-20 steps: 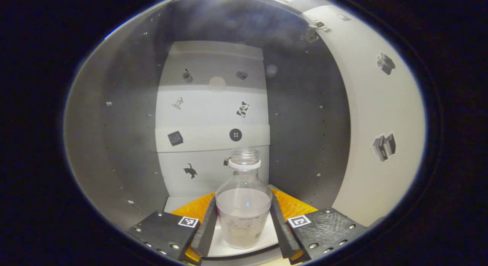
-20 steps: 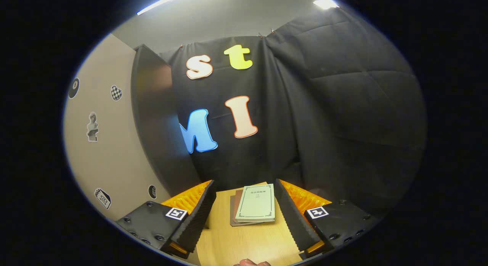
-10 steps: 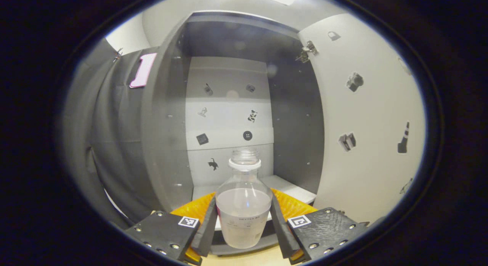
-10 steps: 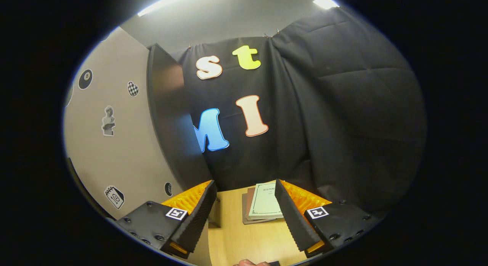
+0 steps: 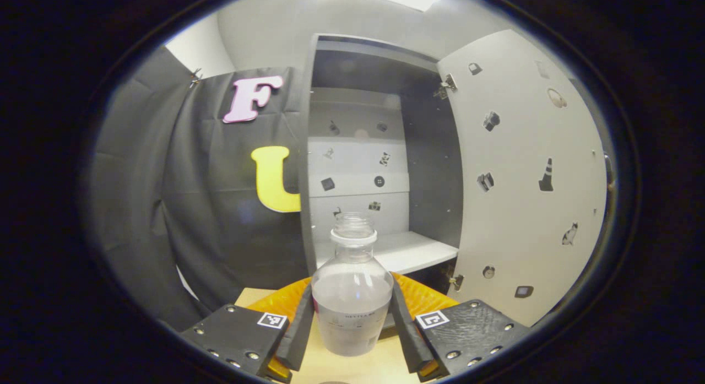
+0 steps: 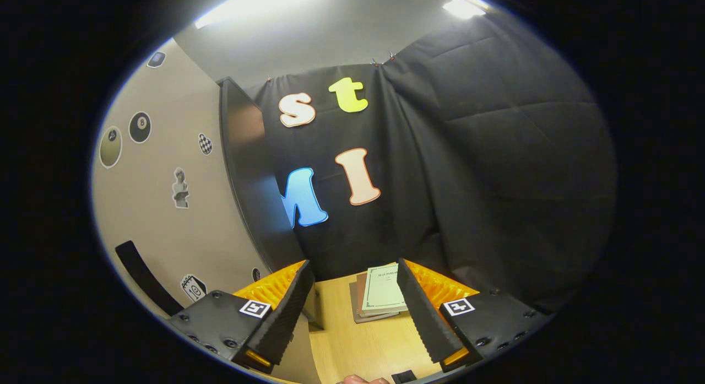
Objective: Open the cabinet door with the right hand, grasp the bottle in the cabinet with the left hand and place it on the coaster, then close the cabinet door with the right hand.
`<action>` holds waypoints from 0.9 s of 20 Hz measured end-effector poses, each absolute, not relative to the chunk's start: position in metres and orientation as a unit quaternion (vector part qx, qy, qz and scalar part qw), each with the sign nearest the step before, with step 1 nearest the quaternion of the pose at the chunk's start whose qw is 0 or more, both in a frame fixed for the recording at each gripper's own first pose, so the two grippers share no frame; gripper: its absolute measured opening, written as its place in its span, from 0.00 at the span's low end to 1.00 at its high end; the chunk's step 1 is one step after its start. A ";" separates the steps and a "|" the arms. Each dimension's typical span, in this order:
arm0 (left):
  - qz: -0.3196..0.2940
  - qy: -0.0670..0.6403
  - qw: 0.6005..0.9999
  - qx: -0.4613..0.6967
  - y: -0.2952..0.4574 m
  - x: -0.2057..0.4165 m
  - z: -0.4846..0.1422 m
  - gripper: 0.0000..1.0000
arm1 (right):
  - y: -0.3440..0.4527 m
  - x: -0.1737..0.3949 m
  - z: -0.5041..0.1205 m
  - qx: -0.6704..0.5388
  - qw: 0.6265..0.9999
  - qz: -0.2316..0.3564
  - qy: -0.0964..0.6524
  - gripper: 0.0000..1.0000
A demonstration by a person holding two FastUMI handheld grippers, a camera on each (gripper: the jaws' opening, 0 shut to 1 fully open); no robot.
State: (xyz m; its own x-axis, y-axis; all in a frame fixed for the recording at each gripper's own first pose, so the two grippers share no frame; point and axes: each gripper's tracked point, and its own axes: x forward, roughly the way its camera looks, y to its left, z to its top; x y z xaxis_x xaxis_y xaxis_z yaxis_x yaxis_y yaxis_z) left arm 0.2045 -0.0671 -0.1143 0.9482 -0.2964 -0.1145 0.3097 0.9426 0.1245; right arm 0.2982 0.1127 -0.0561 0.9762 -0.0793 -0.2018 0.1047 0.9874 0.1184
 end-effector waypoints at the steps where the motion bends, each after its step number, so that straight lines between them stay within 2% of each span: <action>1: -0.149 0.046 0.986 0.066 -0.057 0.196 -0.122 0.70 | 0.116 0.296 -0.055 0.064 0.992 -0.045 0.097 0.98; 9: -0.113 0.046 0.992 0.042 0.011 0.154 -0.211 0.69 | 0.132 0.275 -0.062 0.045 0.993 -0.055 0.099 0.98; 16: -0.082 0.056 0.995 0.023 0.035 0.140 -0.298 0.71 | 0.122 0.256 -0.060 0.017 0.990 -0.074 0.117 0.98; 18: -0.071 0.059 0.995 0.039 0.039 0.142 -0.322 0.68 | 0.116 0.253 -0.063 0.018 0.989 -0.085 0.124 0.98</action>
